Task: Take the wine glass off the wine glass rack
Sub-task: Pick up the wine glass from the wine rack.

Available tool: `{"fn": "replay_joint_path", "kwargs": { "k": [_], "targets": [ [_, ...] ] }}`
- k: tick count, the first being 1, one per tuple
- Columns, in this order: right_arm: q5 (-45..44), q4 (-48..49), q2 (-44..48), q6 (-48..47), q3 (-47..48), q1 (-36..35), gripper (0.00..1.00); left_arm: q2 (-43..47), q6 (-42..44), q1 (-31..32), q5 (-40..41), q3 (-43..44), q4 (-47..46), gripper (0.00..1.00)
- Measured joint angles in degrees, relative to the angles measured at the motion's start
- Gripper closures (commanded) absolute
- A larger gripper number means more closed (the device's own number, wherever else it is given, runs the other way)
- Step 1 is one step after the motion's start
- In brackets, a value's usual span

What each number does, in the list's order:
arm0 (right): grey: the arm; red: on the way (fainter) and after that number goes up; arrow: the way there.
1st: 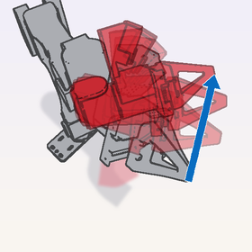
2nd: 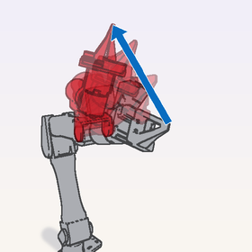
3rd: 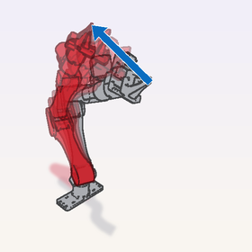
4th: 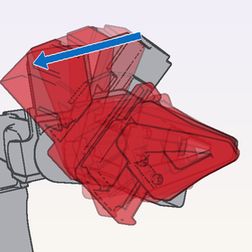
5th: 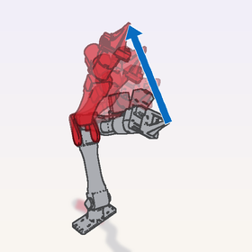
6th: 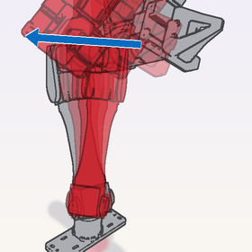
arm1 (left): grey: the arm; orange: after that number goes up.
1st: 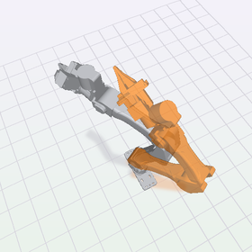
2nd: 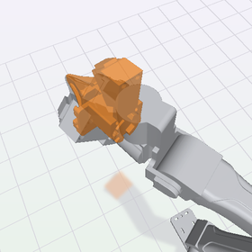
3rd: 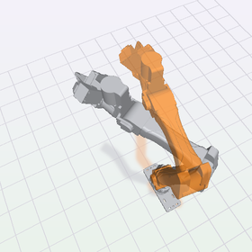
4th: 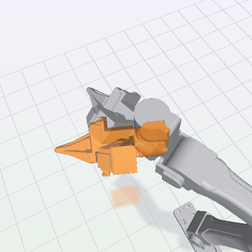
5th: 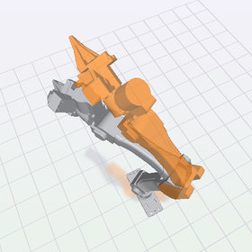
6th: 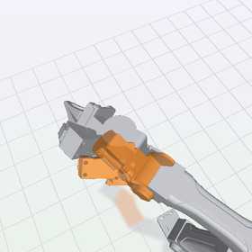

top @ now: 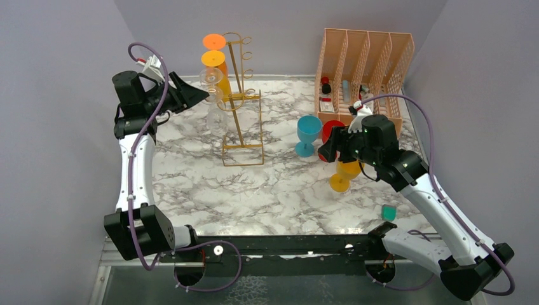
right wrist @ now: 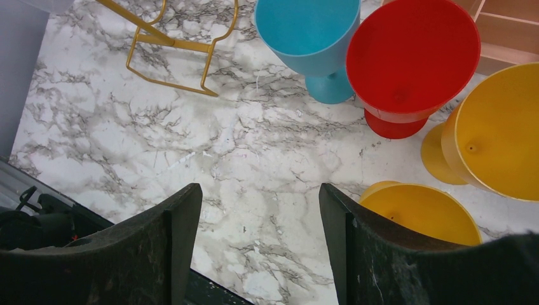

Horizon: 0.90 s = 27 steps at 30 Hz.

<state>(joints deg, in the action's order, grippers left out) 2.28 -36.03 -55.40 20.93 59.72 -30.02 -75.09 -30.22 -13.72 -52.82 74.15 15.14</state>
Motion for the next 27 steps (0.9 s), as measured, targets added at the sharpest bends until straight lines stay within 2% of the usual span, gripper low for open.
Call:
{"fn": "replay_joint_path", "kwargs": {
  "k": [3,5,10,21,27],
  "targets": [
    [0.13,0.02,0.00,0.00,0.00,0.00,0.29,-0.26,-0.13,0.48,0.31,0.46,-0.11,0.59],
    [0.20,0.04,0.00,0.00,0.00,0.00,0.29,-0.61,-0.28,0.72,0.42,1.05,-0.04,0.69],
    [0.24,0.04,-0.02,0.02,0.00,0.00,0.29,-0.92,-0.39,0.87,0.61,2.12,-0.07,0.86],
    [0.35,0.07,-0.02,0.02,0.00,0.00,0.29,-0.22,-0.39,1.09,2.75,3.54,1.55,1.00],
    [0.35,0.24,-0.02,0.02,0.00,0.00,0.29,-0.22,-0.44,1.09,2.91,4.02,2.80,1.00]
  ]
}}
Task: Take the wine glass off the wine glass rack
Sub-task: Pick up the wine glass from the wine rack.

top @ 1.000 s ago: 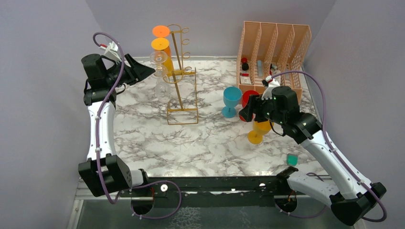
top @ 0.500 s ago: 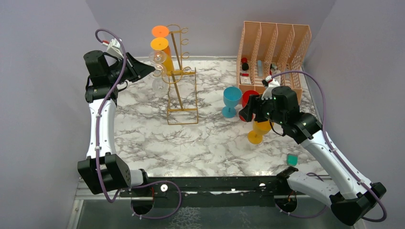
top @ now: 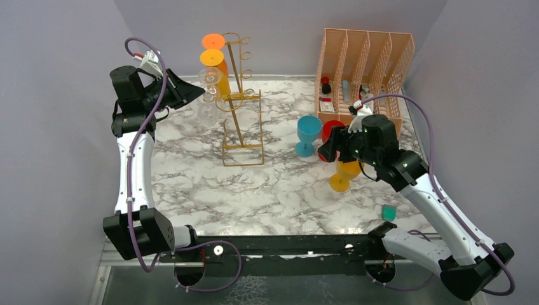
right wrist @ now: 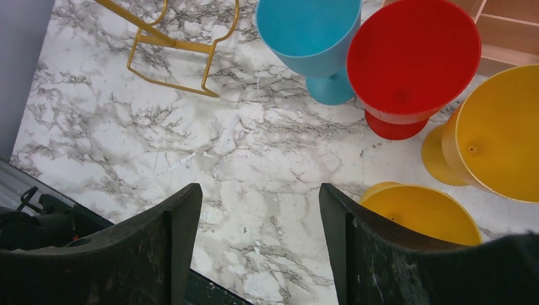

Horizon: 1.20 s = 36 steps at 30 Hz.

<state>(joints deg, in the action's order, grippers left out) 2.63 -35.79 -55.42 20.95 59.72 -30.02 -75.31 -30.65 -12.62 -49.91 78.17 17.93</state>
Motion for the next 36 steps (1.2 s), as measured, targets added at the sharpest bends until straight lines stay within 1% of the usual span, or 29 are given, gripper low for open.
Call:
{"fn": "replay_joint_path", "kwargs": {
  "k": [13,25,36],
  "targets": [
    [0.07,0.20,-0.22,0.02,0.00,0.00,0.29,-0.22,-2.10,0.00,0.07,2.82,2.29,1.00],
    [0.04,0.20,-0.20,0.07,0.00,0.00,0.29,-0.26,-3.89,0.00,0.44,3.06,2.78,1.00],
    [0.04,0.20,-0.20,0.09,0.00,0.00,0.29,-0.26,-8.22,0.00,0.42,3.58,1.42,1.00]
  ]
}}
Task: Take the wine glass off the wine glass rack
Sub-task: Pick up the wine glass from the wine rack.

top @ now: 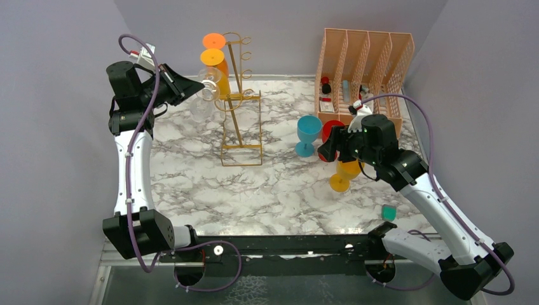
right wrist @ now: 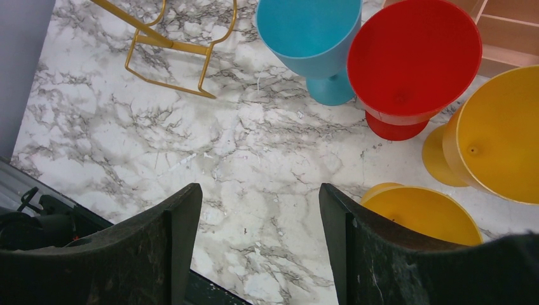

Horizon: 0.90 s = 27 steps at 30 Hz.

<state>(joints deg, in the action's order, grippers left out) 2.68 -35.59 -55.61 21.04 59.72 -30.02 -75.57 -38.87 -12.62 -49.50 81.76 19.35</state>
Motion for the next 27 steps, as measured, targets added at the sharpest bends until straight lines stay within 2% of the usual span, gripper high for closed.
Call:
{"fn": "replay_joint_path", "kwargs": {
  "k": [27],
  "targets": [
    [-0.02,-0.02,0.35,-0.02,0.00,0.00,0.29,0.02,1.73,-0.20,2.67,1.92,3.04,1.00]
  ]
}}
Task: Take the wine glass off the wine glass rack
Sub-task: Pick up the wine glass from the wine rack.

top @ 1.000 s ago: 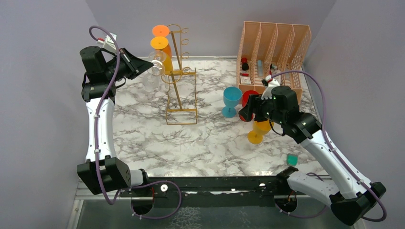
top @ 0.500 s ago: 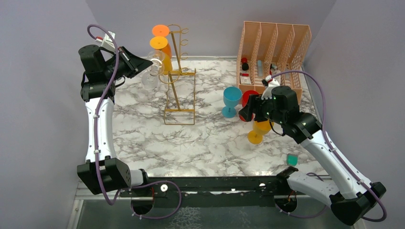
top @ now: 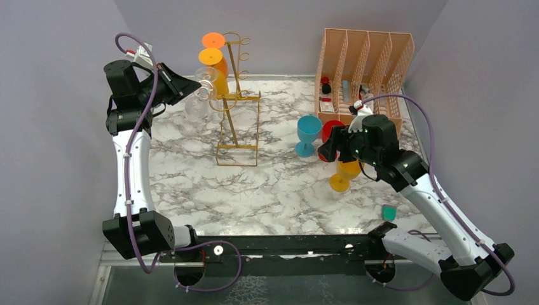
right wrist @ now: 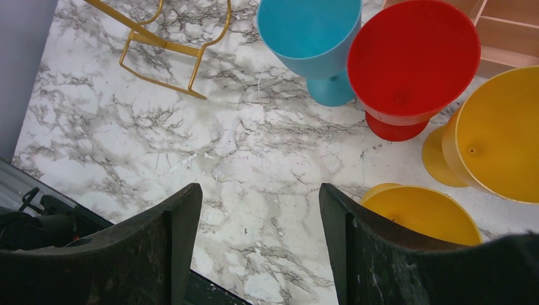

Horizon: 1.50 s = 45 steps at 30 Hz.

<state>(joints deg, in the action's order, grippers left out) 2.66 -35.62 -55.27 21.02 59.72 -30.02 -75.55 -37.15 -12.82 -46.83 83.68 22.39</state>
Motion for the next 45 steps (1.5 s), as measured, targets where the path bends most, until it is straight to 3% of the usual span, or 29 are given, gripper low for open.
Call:
{"fn": "replay_joint_path", "kwargs": {
  "k": [45],
  "targets": [
    [-0.04,-0.04,0.48,-0.02,0.00,0.00,0.29,0.22,6.08,-2.89,5.40,5.66,6.56,1.00]
  ]
}}
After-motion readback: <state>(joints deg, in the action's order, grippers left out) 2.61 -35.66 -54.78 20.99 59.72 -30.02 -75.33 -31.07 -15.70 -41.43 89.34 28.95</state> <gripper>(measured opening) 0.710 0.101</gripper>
